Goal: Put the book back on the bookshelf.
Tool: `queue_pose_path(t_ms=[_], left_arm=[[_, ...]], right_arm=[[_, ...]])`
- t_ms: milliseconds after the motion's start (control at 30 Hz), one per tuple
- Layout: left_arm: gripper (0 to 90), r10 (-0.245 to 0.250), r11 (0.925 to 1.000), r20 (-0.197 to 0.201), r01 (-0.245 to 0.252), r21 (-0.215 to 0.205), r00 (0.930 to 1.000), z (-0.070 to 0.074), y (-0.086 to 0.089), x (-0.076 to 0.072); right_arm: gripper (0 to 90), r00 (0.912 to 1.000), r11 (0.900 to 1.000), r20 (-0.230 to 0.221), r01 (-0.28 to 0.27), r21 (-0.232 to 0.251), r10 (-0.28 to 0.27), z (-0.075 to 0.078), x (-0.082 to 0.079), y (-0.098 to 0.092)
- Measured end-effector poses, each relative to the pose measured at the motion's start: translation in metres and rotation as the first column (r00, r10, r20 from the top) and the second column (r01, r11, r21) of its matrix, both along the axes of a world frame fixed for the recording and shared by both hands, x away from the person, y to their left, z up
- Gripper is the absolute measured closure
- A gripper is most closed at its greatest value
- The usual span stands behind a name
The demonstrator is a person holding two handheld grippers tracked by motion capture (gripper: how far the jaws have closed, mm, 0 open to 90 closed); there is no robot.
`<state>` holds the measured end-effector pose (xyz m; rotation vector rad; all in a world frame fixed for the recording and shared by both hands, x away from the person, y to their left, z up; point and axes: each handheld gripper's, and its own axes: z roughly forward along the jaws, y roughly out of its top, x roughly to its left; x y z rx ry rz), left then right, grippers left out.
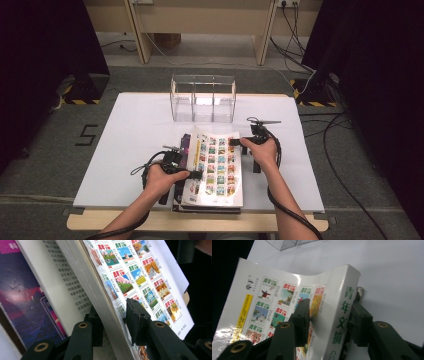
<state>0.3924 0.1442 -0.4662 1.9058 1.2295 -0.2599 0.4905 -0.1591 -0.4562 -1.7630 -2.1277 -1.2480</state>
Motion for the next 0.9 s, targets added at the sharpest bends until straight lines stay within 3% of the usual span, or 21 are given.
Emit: queue_pose_path(t_ms=[67, 133, 233, 333, 467, 700, 800, 900], left_arm=[[67.7, -0.005, 1.0000, -0.010, 0.005, 0.002, 0.9999, 0.000, 0.001, 0.002], [67.8, -0.009, 0.9999, -0.009, 0.009, 0.005, 0.9999, 0.000, 0.002, 0.002], [67.6, -0.006, 0.9999, -0.009, 0.006, 0.016, 0.9999, 0.001, 0.003, 0.002], [67.1, -0.006, 0.9998, -0.008, 0.006, 0.021, 1.0000, 0.002, 0.004, 0.002], [67.0, -0.004, 0.9999, -0.010, 0.004, 0.011, 0.9999, 0.001, 0.005, 0.002], [66.2, -0.002, 0.9999, -0.004, 0.001, -0.010, 1.0000, -0.001, 0.008, 0.001], [60.1, 0.000, 0.9997, 0.030, 0.000, -0.024, 0.9995, 0.000, 0.012, -0.003], [53.8, 0.020, 0.9997, 0.074, -0.021, 0.014, 0.9971, 0.003, 0.017, -0.007]], right_arm=[[65.5, 0.9992, 1.000, 0.039, -0.010, -0.009, 0.010, 0.011, -0.003, 0.005], [66.0, 0.9988, 1.000, 0.048, -0.012, -0.007, 0.012, 0.014, -0.004, 0.007], [66.4, 0.9997, 1.000, 0.025, 0.005, 0.012, -0.005, 0.015, -0.001, 0.014], [65.3, 0.9997, 0.999, -0.025, -0.002, 0.038, 0.003, 0.004, 0.007, 0.025], [66.8, 0.9982, 0.998, -0.058, -0.012, 0.061, 0.015, 0.001, 0.012, 0.026], [72.1, 0.9971, 0.993, -0.066, -0.030, 0.115, 0.038, 0.006, 0.013, 0.023], [73.0, 0.9978, 0.988, -0.046, -0.041, 0.147, 0.048, 0.018, 0.007, 0.022], [73.4, 0.9986, 0.986, -0.025, -0.042, 0.160, 0.047, 0.025, 0.003, 0.020]])
